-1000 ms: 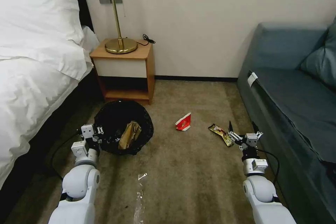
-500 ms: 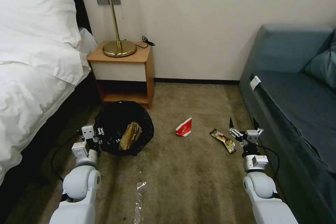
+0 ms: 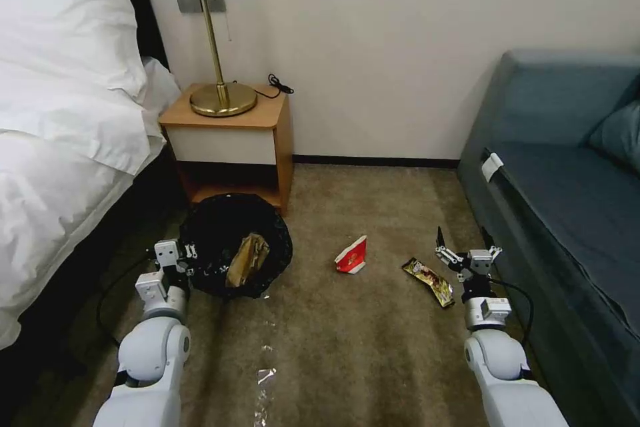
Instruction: Pick up the trash bin, then pick up the garbage on the floor and place it into the trash bin.
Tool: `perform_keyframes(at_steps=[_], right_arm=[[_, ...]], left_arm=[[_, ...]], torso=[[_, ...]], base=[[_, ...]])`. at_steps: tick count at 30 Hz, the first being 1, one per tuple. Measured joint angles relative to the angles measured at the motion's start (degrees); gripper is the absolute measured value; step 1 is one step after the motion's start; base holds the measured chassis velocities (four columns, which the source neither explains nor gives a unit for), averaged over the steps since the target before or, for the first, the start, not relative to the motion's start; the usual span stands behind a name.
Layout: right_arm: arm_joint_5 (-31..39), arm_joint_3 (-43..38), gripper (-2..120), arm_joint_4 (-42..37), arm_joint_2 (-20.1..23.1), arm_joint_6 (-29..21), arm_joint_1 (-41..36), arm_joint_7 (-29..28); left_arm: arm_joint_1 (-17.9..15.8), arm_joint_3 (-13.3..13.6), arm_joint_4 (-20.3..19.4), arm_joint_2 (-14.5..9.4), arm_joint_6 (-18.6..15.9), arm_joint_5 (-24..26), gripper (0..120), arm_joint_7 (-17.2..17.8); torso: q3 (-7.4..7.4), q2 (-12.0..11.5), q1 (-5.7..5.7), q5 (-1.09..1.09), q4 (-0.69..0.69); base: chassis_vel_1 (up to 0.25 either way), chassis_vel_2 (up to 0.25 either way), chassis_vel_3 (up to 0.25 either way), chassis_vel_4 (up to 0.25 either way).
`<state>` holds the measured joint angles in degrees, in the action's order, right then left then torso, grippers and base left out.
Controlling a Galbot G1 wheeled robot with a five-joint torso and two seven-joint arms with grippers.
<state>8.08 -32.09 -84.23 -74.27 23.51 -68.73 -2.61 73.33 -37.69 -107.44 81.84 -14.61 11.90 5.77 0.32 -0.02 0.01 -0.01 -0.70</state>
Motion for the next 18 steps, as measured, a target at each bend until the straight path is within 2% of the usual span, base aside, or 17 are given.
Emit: perform_keyframes(at_steps=[9,18], right_arm=[[-0.2,0.6,100,0.8,0.2,0.0,0.5,0.0],[-1.2,2.5,100,3.8,1.4,0.2,4.1,-0.1]], left_arm=[[0.4,-0.5,0.1,0.1,0.3,0.0,4,-0.2],[0.4,-1.4,1.8,0.4,0.8,0.1,4,-0.6]], torso=[[0.0,0.0,0.0,0.0,0.01],[0.0,0.0,0.0,0.0,0.01]], base=[[-0.071,0.076,0.067,-0.076],[-0.056,0.042,0.046,-0.042]])
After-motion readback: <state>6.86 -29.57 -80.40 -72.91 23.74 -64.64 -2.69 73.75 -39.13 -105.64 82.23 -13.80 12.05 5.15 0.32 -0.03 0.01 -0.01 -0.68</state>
